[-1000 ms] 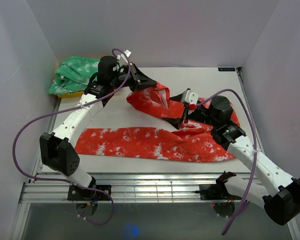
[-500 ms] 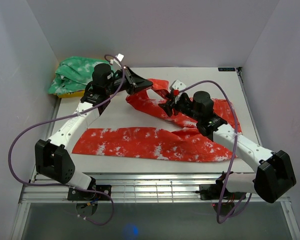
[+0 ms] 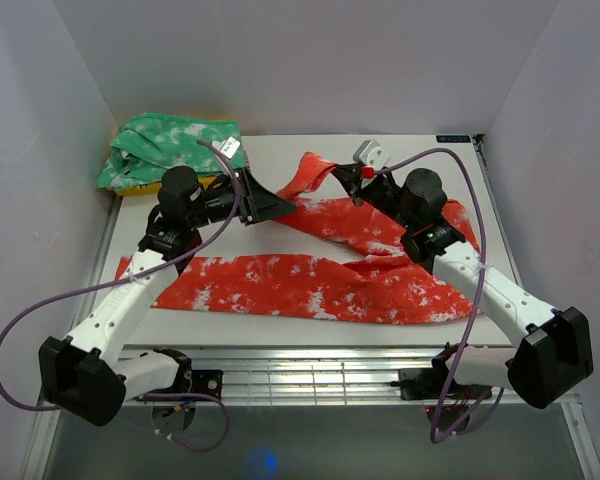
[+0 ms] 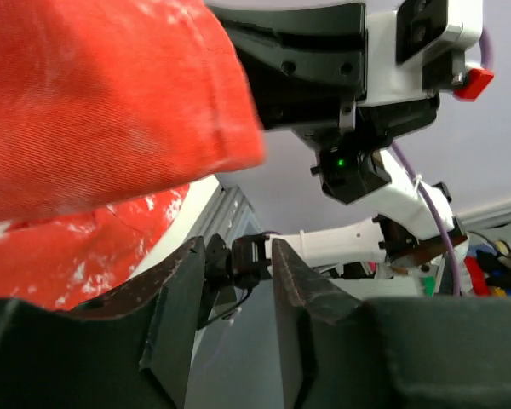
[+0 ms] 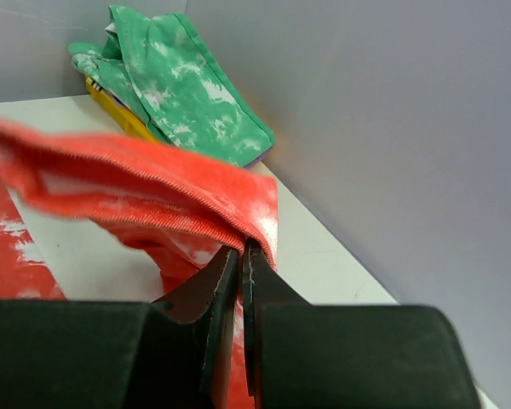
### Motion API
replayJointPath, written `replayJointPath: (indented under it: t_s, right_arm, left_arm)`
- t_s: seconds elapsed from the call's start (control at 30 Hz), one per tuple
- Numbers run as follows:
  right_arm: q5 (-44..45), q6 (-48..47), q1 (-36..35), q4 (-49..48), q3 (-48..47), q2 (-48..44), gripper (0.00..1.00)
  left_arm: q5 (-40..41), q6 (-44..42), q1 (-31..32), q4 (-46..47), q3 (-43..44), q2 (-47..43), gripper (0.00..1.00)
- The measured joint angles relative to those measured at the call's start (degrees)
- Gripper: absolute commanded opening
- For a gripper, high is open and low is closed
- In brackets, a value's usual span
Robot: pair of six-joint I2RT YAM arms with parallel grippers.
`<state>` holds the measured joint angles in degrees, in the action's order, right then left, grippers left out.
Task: Fold and stack the trousers
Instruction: Flatten the trousers out
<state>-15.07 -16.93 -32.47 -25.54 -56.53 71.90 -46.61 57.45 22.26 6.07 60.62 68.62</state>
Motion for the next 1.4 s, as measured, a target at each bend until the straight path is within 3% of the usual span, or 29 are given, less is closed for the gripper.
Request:
replayJointPath:
  t_s: [0.03, 0.17, 0.4, 0.67, 0.7, 0.8, 0.97, 1.27, 1.4]
  right_arm:
    - [-1.05, -0.59, 0.26, -0.02, 0.04, -0.59, 0.08]
    - [-8.39, -3.30, 1.01, 0.35, 1.18, -5.29, 0.08]
    - [-22.53, -8.61, 0.94, 2.54, 7.65, -16.74, 0.08]
    - [-35.95, -8.50, 0.79, 8.37, 7.91, -13.07, 0.08]
    - [-36.98, -8.07, 0.70, 8.96, 7.91, -12.31, 0.08]
    - [-39.78, -6.64, 0.31, 9.79, 7.34, -9.40, 0.08]
    - [-42.18, -3.82, -0.26, 10.45, 4.79, -2.25, 0.08]
    - [-43.78, 2.97, -0.28, 10.45, 0.11, 7.19, 0.08]
    - [-44.35, 5.79, -0.31, 10.32, -0.83, 9.29, 0.08]
  left_arm:
    - [-0.79, -2.82, 0.00, -0.63, -1.53, -1.62, 0.65]
    - [-2.19, -24.22, 0.04, -6.29, -4.13, -9.99, 0.92]
    - [-5.90, -84.59, 0.09, -24.02, 0.50, -25.24, 0.93]
    - [-11.30, -148.63, 0.39, -51.67, 10.29, -18.43, 0.85]
    - [-10.84, -153.06, 0.74, -55.04, 10.56, -16.83, 0.84]
    - [-8.20, -161.50, 3.04, -63.19, 10.93, -12.13, 0.83]
    - [-2.56, -167.47, 10.95, -69.51, 12.79, -6.25, 0.83]
    - [10.73, -170.24, 27.87, -67.52, 20.81, 2.67, 0.77]
    - [17.62, -170.37, 32.89, -66.82, 21.20, 6.21, 0.67]
